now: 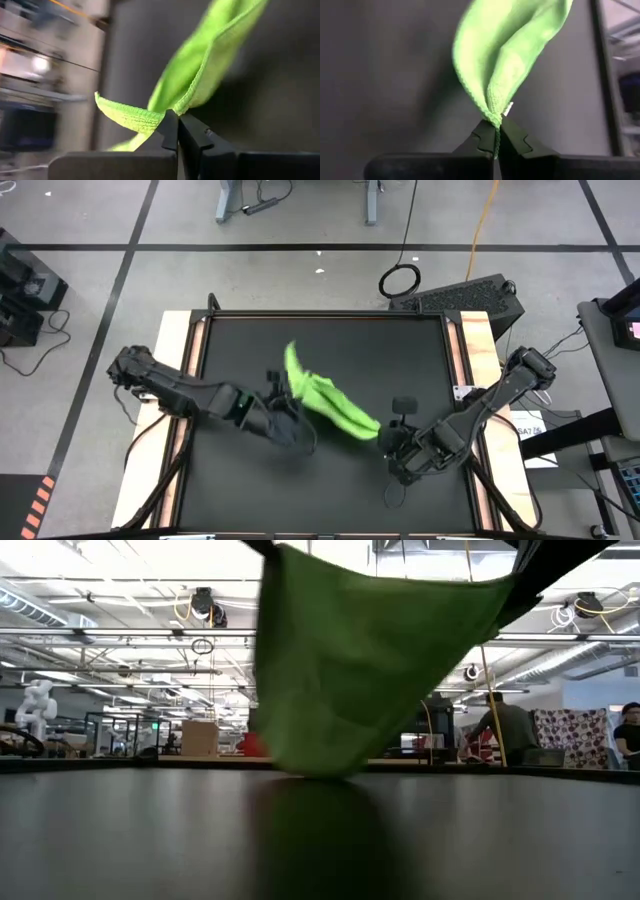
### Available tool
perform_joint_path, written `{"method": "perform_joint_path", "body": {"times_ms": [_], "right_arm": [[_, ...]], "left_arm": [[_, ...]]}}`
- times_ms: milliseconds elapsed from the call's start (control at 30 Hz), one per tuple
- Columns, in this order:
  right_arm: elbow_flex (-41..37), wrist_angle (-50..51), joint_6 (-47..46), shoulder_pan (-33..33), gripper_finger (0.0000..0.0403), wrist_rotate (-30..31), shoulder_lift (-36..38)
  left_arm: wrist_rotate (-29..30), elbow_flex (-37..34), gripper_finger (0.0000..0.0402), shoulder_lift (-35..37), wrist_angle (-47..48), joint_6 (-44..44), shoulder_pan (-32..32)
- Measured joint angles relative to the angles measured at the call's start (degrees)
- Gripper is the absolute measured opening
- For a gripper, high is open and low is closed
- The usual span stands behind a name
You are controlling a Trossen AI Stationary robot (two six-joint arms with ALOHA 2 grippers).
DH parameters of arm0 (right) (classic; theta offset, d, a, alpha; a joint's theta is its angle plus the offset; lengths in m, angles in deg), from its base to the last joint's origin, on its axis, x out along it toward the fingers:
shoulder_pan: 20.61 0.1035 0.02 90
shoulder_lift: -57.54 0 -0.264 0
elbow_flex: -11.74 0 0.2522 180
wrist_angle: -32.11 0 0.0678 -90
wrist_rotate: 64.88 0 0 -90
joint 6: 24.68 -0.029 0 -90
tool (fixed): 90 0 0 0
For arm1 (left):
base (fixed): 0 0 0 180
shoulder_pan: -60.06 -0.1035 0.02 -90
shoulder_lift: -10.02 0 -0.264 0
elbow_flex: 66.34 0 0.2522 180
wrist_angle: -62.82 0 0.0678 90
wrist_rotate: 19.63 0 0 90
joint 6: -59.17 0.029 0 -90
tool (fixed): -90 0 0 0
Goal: Roll towel
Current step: Fold the green towel on the table
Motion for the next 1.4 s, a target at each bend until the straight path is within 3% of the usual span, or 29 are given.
{"method": "perform_joint_path", "body": {"times_ms": [100, 233, 433, 567, 833, 1000, 1167, 1400], "right_arm": [[-1.1, -3.5, 0.9, 0.0, 0.0000, -2.3, 0.0], [-2.7, -6.1, 0.4, 0.0, 0.0000, -3.9, -0.1], [-6.4, -11.2, -1.1, 0.4, 0.0000, -6.0, -0.1], [-8.9, -15.4, -1.7, 0.4, 0.0000, -6.8, -0.1], [-11.1, -18.3, -3.9, 0.9, 0.0000, -8.0, -0.1], [-11.1, -18.4, -3.6, 1.3, 0.0000, -8.0, -0.1], [-11.1, -18.4, -3.2, 1.3, 0.0000, -7.9, -0.1], [-11.1, -18.9, -3.0, 1.3, 0.0000, -7.7, -0.1]], "left_arm": [[-7.9, -3.4, 0.0036, -2.0, -1.3, -3.5, 2.8], [-13.8, -7.7, 0.0107, -5.6, -3.0, -5.9, 5.7], [-14.9, -10.2, 0.0234, -8.4, -3.8, -11.3, 7.9], [-14.9, -11.9, 0.0279, -8.3, -8.7, -11.4, 7.9], [-27.0, -16.5, 0.0287, -8.3, -23.1, -7.5, 10.8], [-27.2, -18.2, 0.0288, -8.3, -23.9, -12.4, 15.6], [-23.7, -19.8, 0.0285, -9.6, -27.4, -17.0, 18.9], [-20.2, -19.8, 0.0231, -16.5, -24.2, -18.7, 18.5]]}}
